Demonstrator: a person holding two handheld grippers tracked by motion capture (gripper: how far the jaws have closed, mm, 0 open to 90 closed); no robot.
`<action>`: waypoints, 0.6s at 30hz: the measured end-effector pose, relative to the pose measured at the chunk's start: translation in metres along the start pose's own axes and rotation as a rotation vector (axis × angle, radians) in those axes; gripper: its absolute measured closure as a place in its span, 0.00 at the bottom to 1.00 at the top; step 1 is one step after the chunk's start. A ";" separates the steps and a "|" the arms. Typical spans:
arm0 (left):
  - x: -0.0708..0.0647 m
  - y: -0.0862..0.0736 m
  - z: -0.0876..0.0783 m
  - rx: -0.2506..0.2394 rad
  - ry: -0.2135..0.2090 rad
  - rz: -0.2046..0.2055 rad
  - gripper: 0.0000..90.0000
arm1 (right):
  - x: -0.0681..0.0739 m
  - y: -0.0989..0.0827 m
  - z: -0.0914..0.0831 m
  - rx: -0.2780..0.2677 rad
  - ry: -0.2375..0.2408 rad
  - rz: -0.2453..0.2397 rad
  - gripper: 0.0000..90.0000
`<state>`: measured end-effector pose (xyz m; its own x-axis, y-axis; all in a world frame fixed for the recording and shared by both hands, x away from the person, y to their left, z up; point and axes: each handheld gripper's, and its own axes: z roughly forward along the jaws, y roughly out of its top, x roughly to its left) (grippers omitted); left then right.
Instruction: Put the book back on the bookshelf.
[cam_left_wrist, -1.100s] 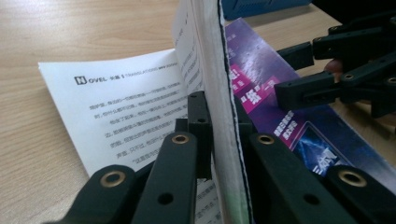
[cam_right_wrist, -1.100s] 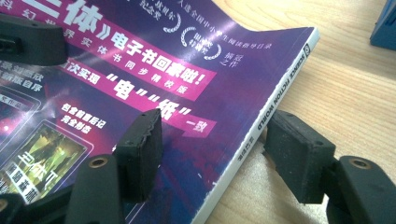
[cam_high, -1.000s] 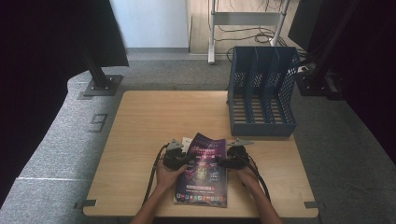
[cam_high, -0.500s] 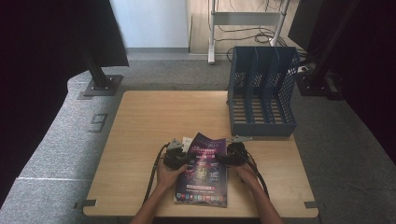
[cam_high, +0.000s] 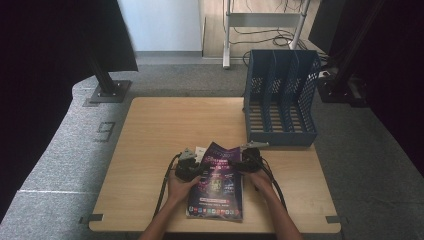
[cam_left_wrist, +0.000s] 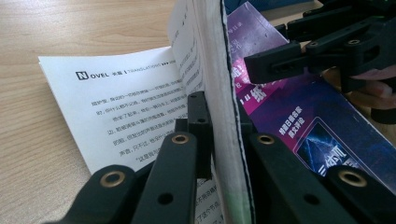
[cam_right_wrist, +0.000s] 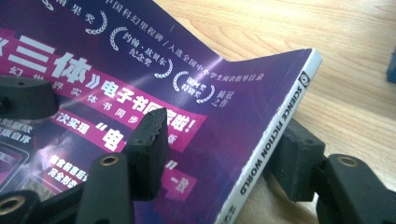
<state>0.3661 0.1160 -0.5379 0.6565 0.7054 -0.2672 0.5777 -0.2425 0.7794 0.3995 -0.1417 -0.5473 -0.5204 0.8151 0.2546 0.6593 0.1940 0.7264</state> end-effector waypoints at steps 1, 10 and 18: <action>0.000 0.000 0.000 0.000 0.000 0.000 0.94 | 0.000 0.000 0.000 0.000 0.000 0.000 0.48; 0.000 0.000 0.001 0.002 0.002 -0.001 0.94 | -0.004 0.001 -0.002 0.000 0.037 0.003 0.63; 0.001 0.000 0.001 0.003 -0.001 -0.002 0.94 | -0.003 0.005 -0.010 -0.005 0.050 -0.023 0.71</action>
<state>0.3667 0.1158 -0.5391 0.6558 0.7053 -0.2693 0.5803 -0.2427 0.7774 0.3992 -0.1491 -0.5377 -0.5621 0.7820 0.2692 0.6439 0.2095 0.7359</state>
